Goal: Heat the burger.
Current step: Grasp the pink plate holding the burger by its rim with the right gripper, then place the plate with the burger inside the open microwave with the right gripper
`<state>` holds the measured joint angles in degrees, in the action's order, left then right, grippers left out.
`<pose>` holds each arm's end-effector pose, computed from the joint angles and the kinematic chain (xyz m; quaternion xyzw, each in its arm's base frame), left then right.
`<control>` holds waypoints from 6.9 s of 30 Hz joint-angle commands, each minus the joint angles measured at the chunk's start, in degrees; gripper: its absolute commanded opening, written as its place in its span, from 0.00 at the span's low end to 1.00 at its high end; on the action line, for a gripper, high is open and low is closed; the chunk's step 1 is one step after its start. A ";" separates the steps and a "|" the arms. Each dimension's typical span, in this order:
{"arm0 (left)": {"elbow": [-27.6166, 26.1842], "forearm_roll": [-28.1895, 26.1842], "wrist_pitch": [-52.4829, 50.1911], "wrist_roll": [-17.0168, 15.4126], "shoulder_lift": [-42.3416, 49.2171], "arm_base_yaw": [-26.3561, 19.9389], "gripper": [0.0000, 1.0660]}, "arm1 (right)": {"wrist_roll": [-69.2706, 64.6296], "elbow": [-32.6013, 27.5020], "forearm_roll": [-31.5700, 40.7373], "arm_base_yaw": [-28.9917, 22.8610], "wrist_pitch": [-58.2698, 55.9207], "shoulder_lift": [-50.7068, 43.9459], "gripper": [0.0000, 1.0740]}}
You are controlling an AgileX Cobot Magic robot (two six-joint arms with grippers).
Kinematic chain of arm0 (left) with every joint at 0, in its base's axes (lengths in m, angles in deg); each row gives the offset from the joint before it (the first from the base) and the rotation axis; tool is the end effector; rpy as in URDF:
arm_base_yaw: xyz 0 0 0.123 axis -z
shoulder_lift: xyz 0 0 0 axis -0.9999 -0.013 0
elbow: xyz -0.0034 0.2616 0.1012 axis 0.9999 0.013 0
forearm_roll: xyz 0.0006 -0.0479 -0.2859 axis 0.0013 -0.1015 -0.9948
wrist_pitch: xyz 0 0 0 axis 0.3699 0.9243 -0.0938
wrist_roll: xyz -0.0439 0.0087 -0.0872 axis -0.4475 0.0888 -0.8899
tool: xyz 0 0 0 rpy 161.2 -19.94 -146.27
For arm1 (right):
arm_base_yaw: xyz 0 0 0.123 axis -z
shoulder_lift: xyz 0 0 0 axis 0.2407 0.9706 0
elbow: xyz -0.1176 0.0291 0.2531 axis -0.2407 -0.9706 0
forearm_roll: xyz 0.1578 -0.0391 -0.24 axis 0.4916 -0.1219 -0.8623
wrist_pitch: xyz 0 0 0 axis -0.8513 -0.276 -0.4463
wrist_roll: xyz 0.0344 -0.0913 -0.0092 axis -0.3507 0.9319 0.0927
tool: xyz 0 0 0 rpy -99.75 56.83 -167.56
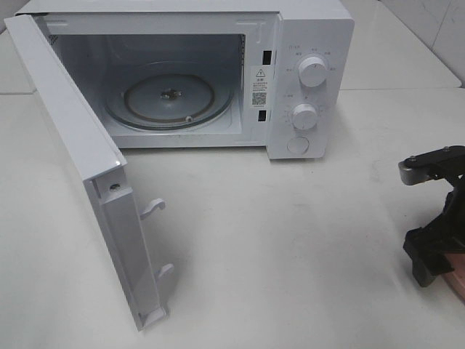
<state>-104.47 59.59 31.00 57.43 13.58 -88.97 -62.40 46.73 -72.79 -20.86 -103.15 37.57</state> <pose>0.0393 -0.0120 0.2943 0.0335 0.8453 -0.0525 0.5306 0.2655 0.0215 0.0894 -0.1107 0.9912 -0.0539 0.0481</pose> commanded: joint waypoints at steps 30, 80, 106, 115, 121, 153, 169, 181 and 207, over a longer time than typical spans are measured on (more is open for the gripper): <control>0.17 -0.06 -0.46 -0.23 1.15 -0.06 0.97 | -5.56 -0.40 -2.41 0.29 2.92 6.42 0.00; 0.17 -0.11 -0.46 -0.23 1.15 -0.06 0.97 | -26.41 -0.40 -24.69 -17.36 -20.91 -11.80 0.00; 0.17 -0.11 -0.46 -0.23 1.15 -0.06 0.97 | -25.78 -0.40 -24.81 -40.28 -29.22 -16.04 0.01; 0.17 -0.11 -0.46 -0.23 1.15 -0.06 0.97 | -25.78 -0.40 -24.75 -49.68 -30.37 -16.04 0.01; 0.17 -0.11 -0.46 -0.23 1.15 -0.06 0.97 | -25.38 -0.40 -24.81 -54.60 -30.48 -16.04 0.01; 0.17 -0.11 -0.46 -0.23 1.15 -0.06 0.97 | -3.09 -0.40 -32.95 -63.88 -17.70 -16.04 0.01; 0.17 -0.11 -0.46 -0.23 1.15 -0.06 0.97 | 5.39 -0.40 -33.80 -63.88 -10.31 -16.04 0.01; 0.17 -0.11 -0.46 -0.23 1.15 -0.06 0.97 | 18.33 -0.40 -33.69 -53.34 -0.11 -16.04 0.00; 0.17 -0.11 -0.46 -0.23 1.15 -0.06 0.97 | 63.25 -0.40 -13.92 -36.73 16.33 -16.04 0.00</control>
<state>-104.47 59.59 31.00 57.43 13.58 -88.97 -6.65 46.04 -91.35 -59.07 -90.54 22.21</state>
